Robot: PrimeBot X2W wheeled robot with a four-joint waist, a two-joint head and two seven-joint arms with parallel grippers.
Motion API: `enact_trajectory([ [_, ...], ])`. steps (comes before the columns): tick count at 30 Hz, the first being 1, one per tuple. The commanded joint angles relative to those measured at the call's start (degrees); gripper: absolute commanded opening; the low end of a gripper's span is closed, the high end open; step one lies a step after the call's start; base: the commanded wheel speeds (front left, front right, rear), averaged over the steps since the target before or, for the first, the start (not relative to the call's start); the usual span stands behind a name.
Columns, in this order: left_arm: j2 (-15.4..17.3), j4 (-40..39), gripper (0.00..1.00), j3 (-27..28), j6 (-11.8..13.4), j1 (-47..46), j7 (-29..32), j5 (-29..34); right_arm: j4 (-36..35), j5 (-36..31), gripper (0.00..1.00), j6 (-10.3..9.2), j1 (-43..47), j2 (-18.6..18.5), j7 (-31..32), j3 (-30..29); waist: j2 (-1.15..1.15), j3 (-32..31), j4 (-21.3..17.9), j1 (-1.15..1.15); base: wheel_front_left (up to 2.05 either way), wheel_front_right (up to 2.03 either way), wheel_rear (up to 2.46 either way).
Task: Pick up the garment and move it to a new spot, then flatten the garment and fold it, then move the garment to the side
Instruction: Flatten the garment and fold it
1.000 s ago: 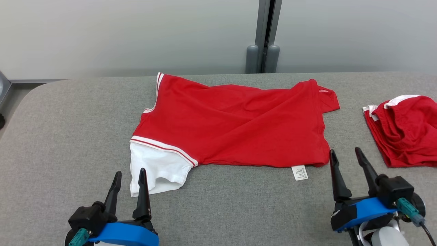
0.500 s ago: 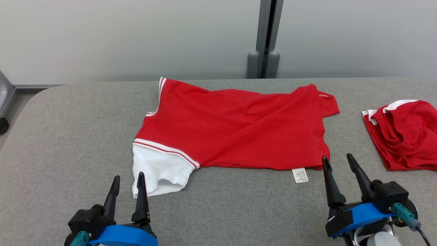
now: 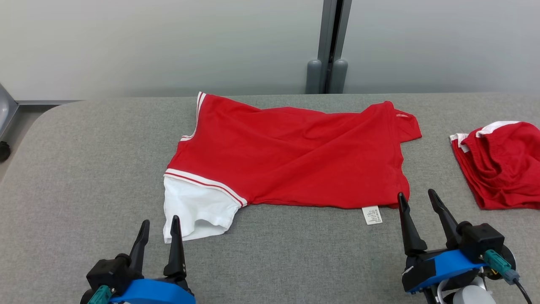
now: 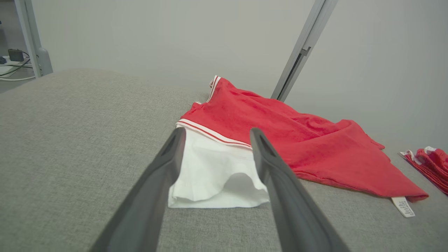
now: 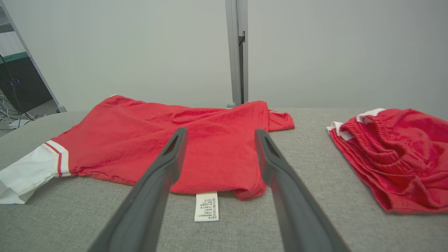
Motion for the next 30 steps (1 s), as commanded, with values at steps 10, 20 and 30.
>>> enact_trajectory([
  [10,2.19,8.00,1.00,0.72,1.33,-4.78,7.12,-1.60,-0.47,-0.45,1.00,0.00,-2.35,-0.06,-0.18,0.69,0.00,2.63,-0.99,0.00,0.00,0.00,0.00],
  [20,2.69,17.25,1.00,0.42,0.05,-10.11,11.58,-3.42,-0.36,-1.03,1.00,0.00,-2.88,-0.07,-0.19,0.05,0.00,4.94,-2.92,0.00,0.00,0.00,0.00],
  [30,1.59,20.19,0.00,-0.37,-1.13,-12.39,8.50,-3.23,6.56,-3.45,1.00,0.00,-5.55,-0.05,1.21,-4.17,0.00,5.10,-2.45,0.00,0.00,0.00,0.00],
])
